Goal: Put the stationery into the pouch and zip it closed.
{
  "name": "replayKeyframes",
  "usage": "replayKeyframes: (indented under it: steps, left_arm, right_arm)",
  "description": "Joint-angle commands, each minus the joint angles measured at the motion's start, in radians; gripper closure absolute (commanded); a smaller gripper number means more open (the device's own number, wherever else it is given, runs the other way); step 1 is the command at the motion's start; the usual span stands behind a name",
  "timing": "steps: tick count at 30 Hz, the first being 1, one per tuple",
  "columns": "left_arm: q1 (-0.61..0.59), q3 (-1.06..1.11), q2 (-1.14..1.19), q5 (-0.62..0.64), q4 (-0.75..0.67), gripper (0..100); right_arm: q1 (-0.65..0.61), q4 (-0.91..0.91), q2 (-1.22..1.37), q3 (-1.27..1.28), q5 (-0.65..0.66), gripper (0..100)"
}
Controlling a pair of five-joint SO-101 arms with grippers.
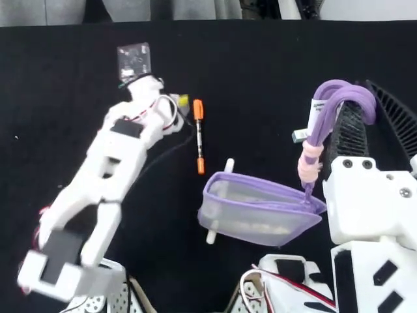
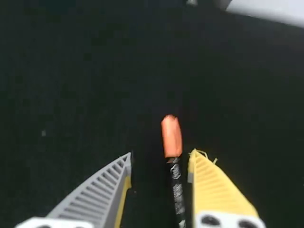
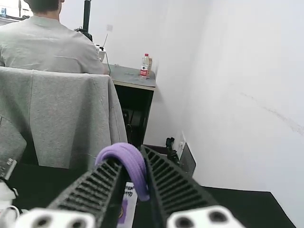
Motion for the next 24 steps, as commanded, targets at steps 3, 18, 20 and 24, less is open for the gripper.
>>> replayKeyframes:
  steps: [3, 18, 20, 24]
  left_arm:
    - [0.048, -0.329, 0.304, 0.025, 0.123, 80]
    - [0.119, -1.006, 0.801, 0.293, 0.436, 80]
    - [0.114, -1.063, 0.839, 0.295, 0.442, 80]
    - [0.110, -1.124, 0.902, 0.296, 0.442, 81]
  right_arm:
    - [0.000, -0.021, 0.021, 0.005, 0.012, 98.8]
    - [0.000, -0.020, 0.021, 0.005, 0.011, 98.8]
    - [0.000, -0.020, 0.021, 0.005, 0.011, 98.8]
    - [0.000, -0.020, 0.021, 0.007, 0.011, 98.8]
